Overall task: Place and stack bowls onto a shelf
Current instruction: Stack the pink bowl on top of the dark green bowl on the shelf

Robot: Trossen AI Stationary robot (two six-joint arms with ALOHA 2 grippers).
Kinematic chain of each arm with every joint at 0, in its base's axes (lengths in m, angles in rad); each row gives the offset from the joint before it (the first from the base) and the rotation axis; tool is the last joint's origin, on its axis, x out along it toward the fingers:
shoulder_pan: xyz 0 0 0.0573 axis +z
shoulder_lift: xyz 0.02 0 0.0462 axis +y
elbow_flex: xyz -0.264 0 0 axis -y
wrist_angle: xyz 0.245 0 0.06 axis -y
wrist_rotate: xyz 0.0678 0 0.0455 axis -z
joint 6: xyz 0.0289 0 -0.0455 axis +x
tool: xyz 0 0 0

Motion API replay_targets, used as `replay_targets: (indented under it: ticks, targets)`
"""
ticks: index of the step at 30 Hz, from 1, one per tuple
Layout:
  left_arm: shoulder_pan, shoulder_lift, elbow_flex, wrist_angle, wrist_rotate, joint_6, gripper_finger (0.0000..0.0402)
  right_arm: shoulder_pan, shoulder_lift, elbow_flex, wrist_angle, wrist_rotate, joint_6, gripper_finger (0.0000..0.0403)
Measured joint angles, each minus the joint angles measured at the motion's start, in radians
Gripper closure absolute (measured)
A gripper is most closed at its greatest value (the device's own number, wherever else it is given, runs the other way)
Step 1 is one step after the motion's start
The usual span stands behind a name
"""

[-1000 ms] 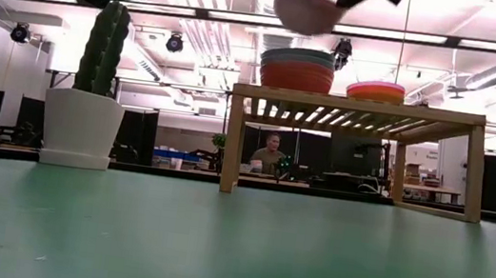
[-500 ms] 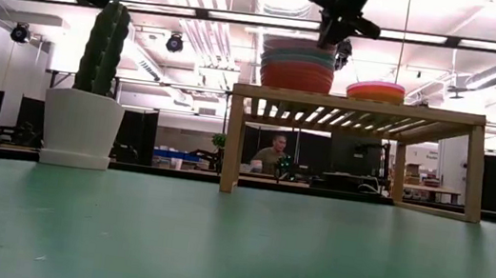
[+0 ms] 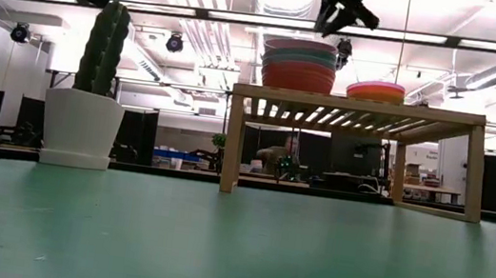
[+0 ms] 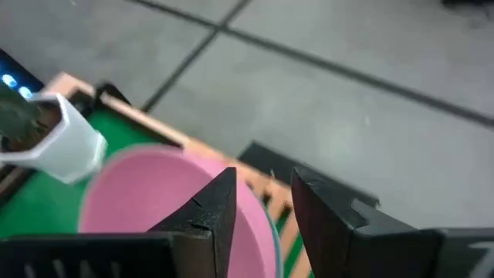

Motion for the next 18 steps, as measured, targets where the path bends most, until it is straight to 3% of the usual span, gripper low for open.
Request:
replay_targets:
  ticks: [6,18]
  targets:
    - [0.0,0.0,0.0,0.0,0.0,0.0,0.0212,0.014,0.004,0.0,0.098,-0.004,-0.082,0.0315]
    - [0.0,0.0,0.0,-0.004,0.0,0.003,0.0212,0.031,0.08,-0.015,0.099,-0.002,-0.179,0.0391]
